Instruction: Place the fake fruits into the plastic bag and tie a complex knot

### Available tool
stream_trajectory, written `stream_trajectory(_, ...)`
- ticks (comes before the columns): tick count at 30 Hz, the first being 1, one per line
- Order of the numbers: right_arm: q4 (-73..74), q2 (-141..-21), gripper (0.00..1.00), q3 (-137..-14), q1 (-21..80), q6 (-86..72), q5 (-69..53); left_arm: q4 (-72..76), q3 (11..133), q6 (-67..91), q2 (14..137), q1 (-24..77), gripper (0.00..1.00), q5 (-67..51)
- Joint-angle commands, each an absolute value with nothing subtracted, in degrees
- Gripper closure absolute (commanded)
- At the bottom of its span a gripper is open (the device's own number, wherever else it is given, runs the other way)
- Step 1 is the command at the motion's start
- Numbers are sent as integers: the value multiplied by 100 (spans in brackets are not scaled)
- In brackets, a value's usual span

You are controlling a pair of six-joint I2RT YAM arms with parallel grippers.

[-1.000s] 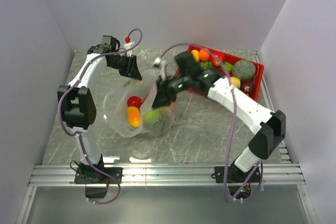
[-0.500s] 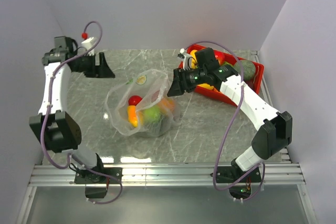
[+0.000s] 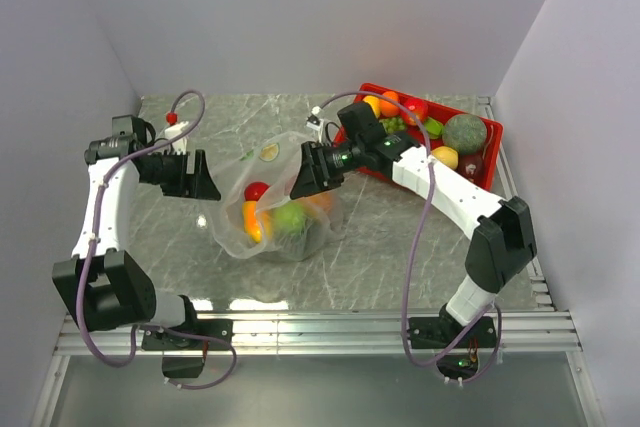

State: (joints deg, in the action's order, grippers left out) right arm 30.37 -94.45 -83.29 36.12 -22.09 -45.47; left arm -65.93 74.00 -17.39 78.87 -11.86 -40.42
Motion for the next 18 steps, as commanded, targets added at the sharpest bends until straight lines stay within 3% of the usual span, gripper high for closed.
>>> stream_trajectory(1,2602,-9562,36,-8446,3612,-2478,-4641,-6557,7217,-1899,7603,-1187,20,-3938)
stream_trajectory(4,2575,-9685,47,-8551,3621,-2426,-4614,-6373,7128,-1750,7611,-1186,22,-3981)
stream_trajectory(6,2654,-9721,63,-8648,3612,-2365,-4614,-6100,7110,-1609,7664,-1178,26,-3964)
stream_trajectory(7,2680,-9721,78,-8683,3612,-2260,-4614,-6021,7136,-1487,7751,-1178,30,-3938)
stream_trajectory(8,2707,-9703,86,-8727,3604,-2189,-4597,-5934,7163,-1381,7795,-1186,42,-3938)
stream_trajectory(10,2943,-9660,98,-8999,3534,-1874,-4448,-5836,7329,-1222,7971,-1187,53,-4025)
stream_trajectory(11,3040,-9650,100,-9104,3490,-1768,-4421,-5836,7408,-1169,8006,-1187,70,-4139)
stream_trajectory(14,3234,-9528,100,-9543,3086,-1381,-4500,-5775,7891,-923,8033,-1195,92,-4324)
stream_trajectory(16,3488,-9370,100,-9729,2683,-848,-4500,-5661,8425,-705,7989,-1213,100,-4447)
stream_trajectory(18,3821,-9238,100,-9992,2418,-336,-4404,-5494,8770,-493,7954,-1204,100,-4543)
